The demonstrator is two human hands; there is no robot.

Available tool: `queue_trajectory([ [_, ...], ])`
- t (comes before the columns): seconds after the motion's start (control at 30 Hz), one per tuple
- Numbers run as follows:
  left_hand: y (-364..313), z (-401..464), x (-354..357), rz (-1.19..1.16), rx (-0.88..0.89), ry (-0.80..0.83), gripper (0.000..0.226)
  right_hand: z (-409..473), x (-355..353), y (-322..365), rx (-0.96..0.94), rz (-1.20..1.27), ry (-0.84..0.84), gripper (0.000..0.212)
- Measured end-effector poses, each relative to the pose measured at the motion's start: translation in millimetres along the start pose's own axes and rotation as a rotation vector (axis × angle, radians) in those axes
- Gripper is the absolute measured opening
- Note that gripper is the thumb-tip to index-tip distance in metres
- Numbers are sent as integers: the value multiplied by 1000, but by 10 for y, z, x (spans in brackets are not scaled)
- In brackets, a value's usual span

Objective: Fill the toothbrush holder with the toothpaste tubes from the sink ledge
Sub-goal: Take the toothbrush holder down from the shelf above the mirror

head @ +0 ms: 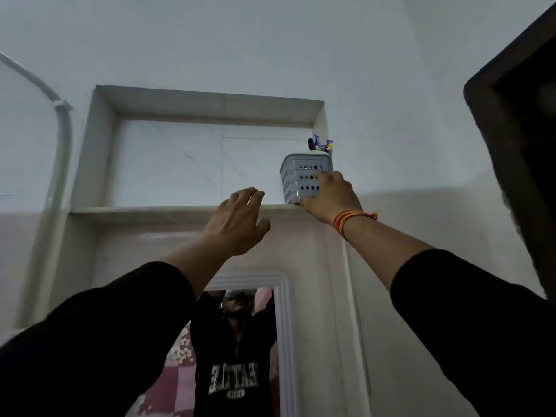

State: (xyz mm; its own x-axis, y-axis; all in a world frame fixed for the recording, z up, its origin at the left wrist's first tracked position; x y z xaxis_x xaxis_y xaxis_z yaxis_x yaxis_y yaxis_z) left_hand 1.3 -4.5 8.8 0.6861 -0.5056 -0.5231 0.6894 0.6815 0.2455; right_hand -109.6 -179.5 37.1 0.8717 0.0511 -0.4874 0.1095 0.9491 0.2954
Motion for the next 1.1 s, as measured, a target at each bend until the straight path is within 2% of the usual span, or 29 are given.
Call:
queue_trajectory([
  [0.13, 57, 211, 466, 55, -35, -14, 69, 340, 330, -130, 20, 1, 7, 67],
  [0.27, 153, 233, 809, 80, -26, -180, 69, 453, 740, -102, -15, -26, -140, 65],
  [0.4, 147, 275, 937, 37, -40, -261, 69, 485, 754, -81, -51, -25, -210, 61],
  [0.5, 161, 287, 965, 22, -34, -282, 70, 584, 641, -38, 7, 16, -249, 78],
  [0.6, 170, 293, 950, -16, -37, -264, 70, 731, 560, 43, 133, 182, -151, 112],
  [0.67, 179, 287, 940, -46, -20, -269, 69, 824, 545, 89, 211, 295, -76, 124],
  [0.87, 267, 261, 863, -131, 30, -210, 70, 801, 470, 157, 262, 381, -150, 100],
  [0.97, 292, 245, 798, -188, 48, -145, 72, 701, 369, 200, 236, 382, -163, 102],
  [1.1, 366, 213, 609, -309, 102, -47, 62, 504, 104, 320, 200, 408, -102, 110],
])
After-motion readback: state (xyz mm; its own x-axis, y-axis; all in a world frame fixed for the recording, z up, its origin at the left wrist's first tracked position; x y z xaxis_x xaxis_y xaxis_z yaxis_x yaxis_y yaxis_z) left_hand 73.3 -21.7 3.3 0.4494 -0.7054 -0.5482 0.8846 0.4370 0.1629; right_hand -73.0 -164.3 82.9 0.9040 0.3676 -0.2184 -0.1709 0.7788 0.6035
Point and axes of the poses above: each hand's wrist, its own z-axis towards the middle knuckle, its own x-axis out of the palm, y = z × x, the point moved 1 cm from there along z, towards the middle knuckle, and after that the axes turned 8 degrees about y, right-handed, at the moved point
